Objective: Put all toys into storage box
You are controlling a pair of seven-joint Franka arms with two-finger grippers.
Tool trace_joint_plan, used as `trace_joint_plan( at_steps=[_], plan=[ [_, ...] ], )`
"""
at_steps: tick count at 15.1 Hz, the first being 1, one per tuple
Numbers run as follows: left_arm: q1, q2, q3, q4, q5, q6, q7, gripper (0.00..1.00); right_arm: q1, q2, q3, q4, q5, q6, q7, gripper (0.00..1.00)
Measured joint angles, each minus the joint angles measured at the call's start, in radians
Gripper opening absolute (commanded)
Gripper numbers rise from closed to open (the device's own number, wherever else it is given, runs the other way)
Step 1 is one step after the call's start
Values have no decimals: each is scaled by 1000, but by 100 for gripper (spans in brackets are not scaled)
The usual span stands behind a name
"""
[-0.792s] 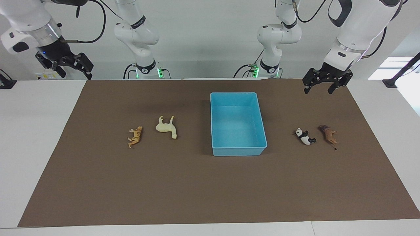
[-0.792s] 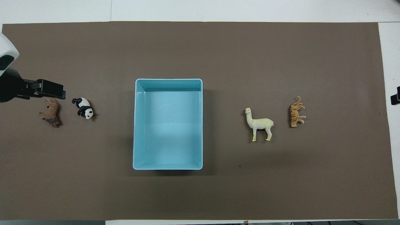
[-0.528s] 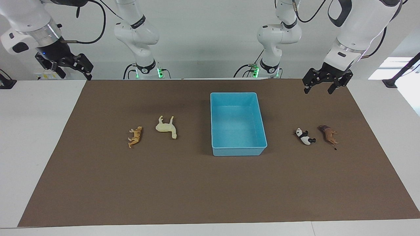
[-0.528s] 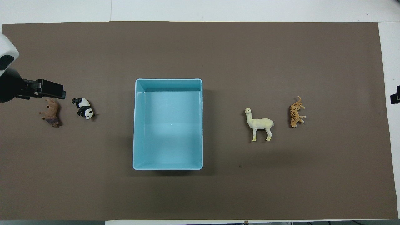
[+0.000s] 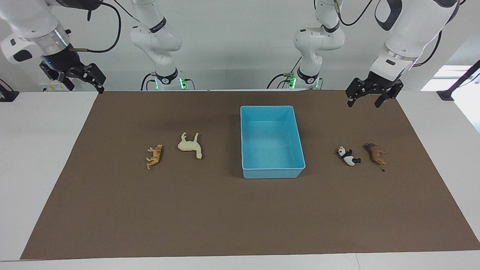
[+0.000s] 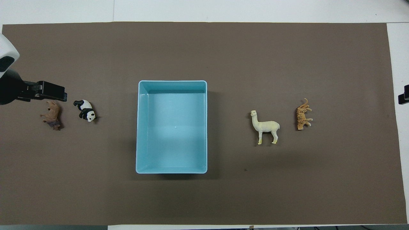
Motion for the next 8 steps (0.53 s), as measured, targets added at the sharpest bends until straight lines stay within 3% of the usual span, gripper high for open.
trace_joint_plan(
  at_steps=[8],
  plan=[
    [0,0,0,0,0,0,0,100,155,-49,10,-308,0,309,118,100]
  ],
)
